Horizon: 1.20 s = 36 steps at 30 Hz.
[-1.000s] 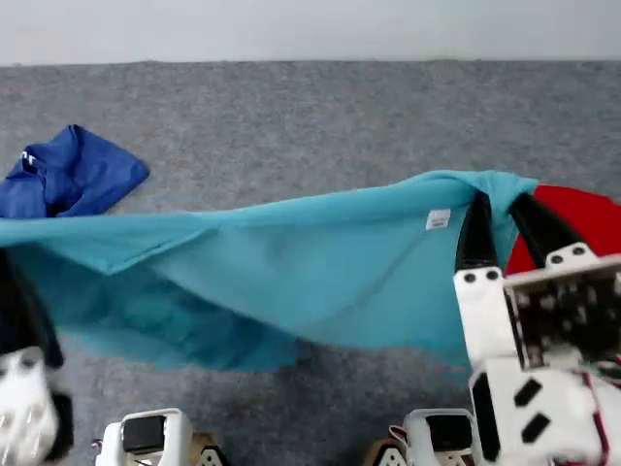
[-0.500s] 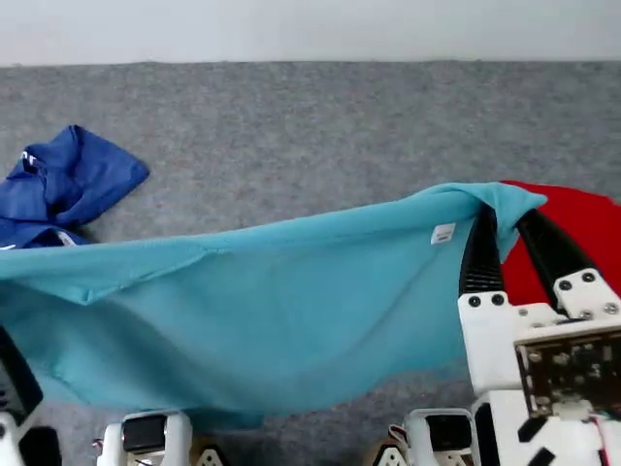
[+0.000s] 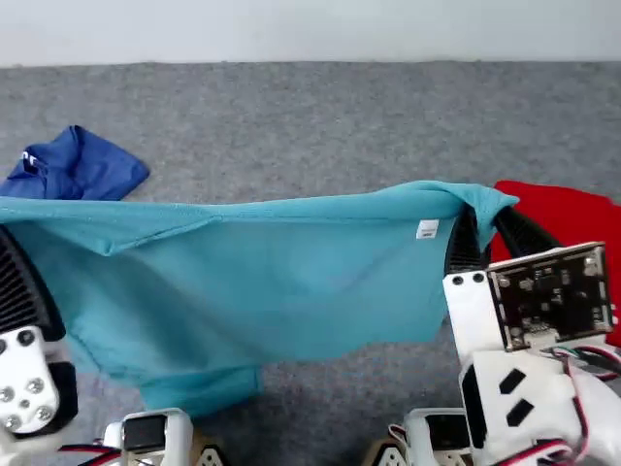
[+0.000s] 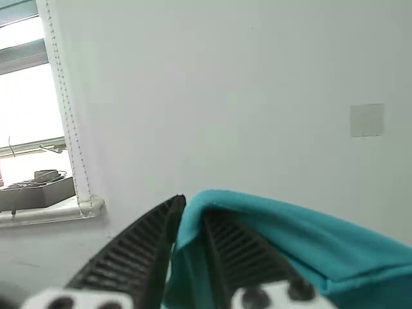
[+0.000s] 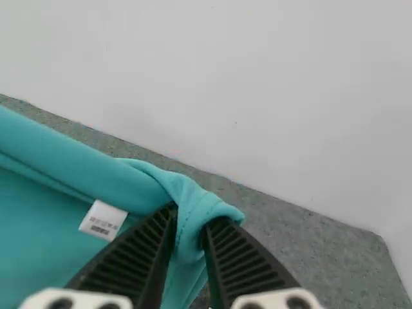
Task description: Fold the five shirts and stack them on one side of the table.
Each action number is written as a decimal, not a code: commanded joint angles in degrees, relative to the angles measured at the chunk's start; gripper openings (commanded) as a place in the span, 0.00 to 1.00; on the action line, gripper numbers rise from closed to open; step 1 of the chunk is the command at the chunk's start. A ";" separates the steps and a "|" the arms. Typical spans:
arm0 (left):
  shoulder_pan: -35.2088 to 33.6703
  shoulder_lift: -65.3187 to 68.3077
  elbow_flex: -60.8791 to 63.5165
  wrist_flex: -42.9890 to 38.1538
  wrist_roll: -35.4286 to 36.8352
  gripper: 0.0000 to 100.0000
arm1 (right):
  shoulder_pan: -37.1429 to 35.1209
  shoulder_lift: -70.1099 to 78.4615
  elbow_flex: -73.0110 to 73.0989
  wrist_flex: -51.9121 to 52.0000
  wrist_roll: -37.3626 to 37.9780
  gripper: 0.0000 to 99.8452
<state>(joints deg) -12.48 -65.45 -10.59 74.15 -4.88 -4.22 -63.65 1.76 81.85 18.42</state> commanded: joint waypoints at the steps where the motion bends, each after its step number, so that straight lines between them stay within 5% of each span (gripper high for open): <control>1: 0.26 0.00 0.13 -1.23 0.70 0.01 | 1.01 -0.04 0.09 -0.84 -0.62 0.01; 18: 0.09 -4.75 0.22 -1.23 0.70 0.01 | 1.01 -3.56 -0.26 -0.57 -0.62 0.01; 36: 0.00 -1.85 4.35 -9.05 -2.37 0.02 | 1.10 14.46 -31.65 -1.89 -0.18 0.01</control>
<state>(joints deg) -12.48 -69.93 -6.64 66.95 -4.97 -4.04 -53.54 -25.32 80.97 18.59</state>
